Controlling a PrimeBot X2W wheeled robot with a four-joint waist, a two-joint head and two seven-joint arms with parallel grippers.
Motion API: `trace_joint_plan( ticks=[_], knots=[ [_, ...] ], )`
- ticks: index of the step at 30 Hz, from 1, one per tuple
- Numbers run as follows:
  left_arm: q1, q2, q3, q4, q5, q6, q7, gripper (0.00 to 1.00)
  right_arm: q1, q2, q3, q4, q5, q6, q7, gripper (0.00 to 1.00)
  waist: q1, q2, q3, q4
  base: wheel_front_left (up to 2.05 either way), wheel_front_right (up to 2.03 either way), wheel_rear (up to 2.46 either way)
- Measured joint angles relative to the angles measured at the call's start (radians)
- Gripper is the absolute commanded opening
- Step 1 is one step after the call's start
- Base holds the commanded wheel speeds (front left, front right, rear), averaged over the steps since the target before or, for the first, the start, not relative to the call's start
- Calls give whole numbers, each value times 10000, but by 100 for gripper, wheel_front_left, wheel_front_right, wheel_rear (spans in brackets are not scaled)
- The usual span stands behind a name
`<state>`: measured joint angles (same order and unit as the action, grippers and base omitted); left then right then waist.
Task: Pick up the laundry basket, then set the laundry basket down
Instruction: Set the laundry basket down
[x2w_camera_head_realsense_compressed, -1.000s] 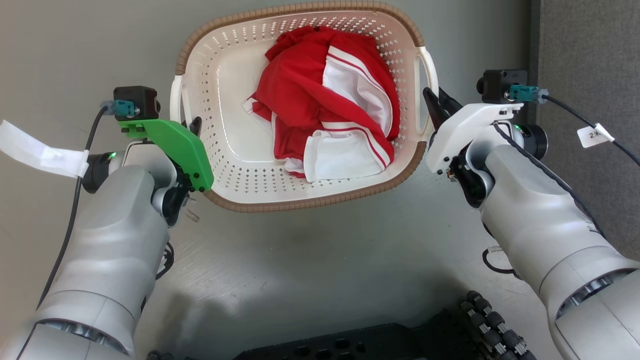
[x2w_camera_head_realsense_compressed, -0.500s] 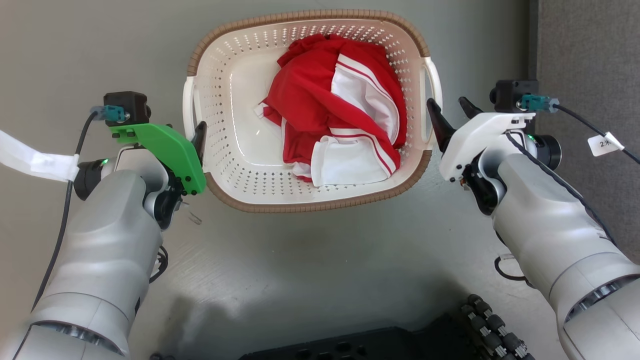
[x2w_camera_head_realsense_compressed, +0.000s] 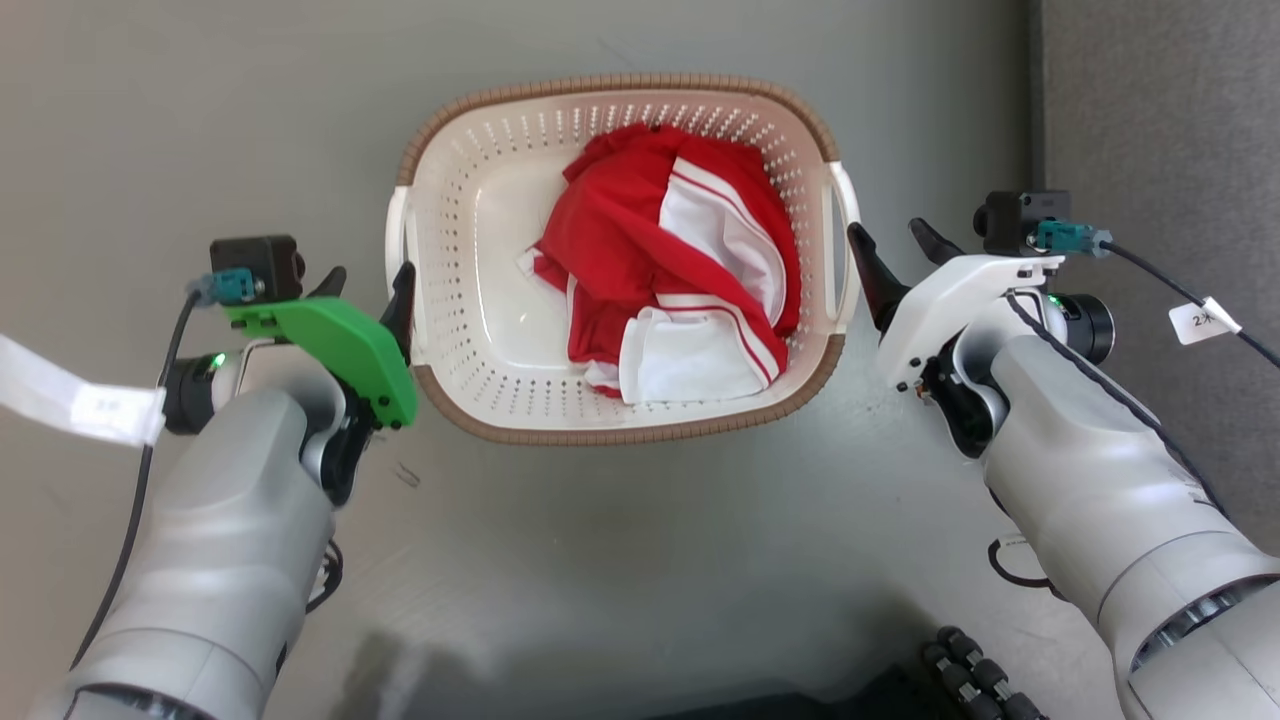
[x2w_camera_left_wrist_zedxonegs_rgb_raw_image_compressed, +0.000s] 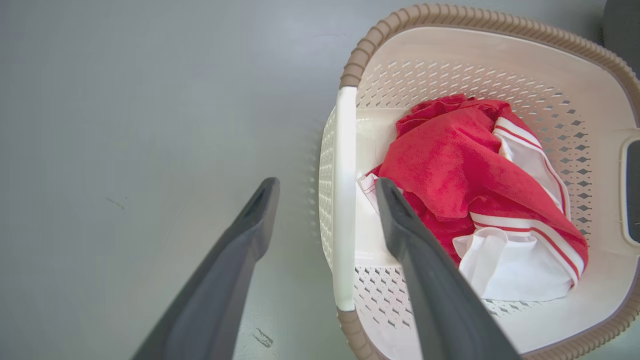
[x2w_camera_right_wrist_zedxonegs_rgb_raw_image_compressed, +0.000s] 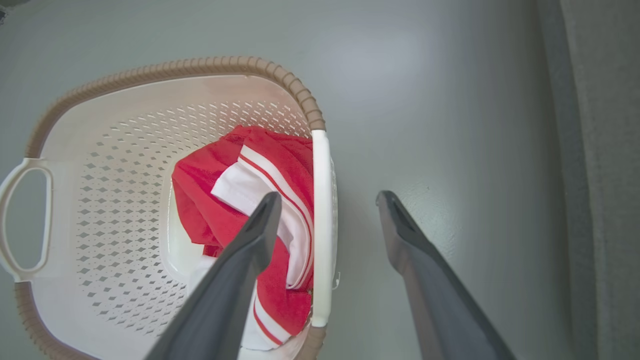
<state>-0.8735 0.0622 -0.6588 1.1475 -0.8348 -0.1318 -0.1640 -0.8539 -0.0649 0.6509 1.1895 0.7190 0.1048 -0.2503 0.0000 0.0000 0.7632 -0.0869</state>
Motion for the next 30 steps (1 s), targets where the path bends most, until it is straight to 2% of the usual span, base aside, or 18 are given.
trace_joint_plan(
  ticks=[6, 15, 24, 29, 30],
  knots=[
    [365, 265, -307, -257, 447, 0, -754, 100, 53, -364, -213, -880, -288, -8, -2, 100, 0, 0, -644, -24, 0, 0, 0],
    [690, 587, -278, -734, 888, 35, -892, 100, 847, -646, -1001, -2263, -460, -201, -13, 100, 0, 0, -1747, -53, 0, 0, 0],
    [1091, 1070, 616, -2859, 1507, 934, -876, 100, 1788, -782, -1542, -3741, -1177, -639, -13, 100, 0, 0, -2914, -96, 0, 0, 0],
    [2132, 1177, 1062, -4057, 2021, 1503, -876, 100, 2557, -922, -1891, -4715, -1687, -963, -13, 100, -1, 0, -3722, -136, 0, 0, 0],
    [2132, 1177, 1062, -4057, 2021, 1503, -876, 100, 2557, -922, -1891, -4715, -1687, -963, -13, 100, -1, 0, -3722, -136, 0, 0, 0]
  ],
)
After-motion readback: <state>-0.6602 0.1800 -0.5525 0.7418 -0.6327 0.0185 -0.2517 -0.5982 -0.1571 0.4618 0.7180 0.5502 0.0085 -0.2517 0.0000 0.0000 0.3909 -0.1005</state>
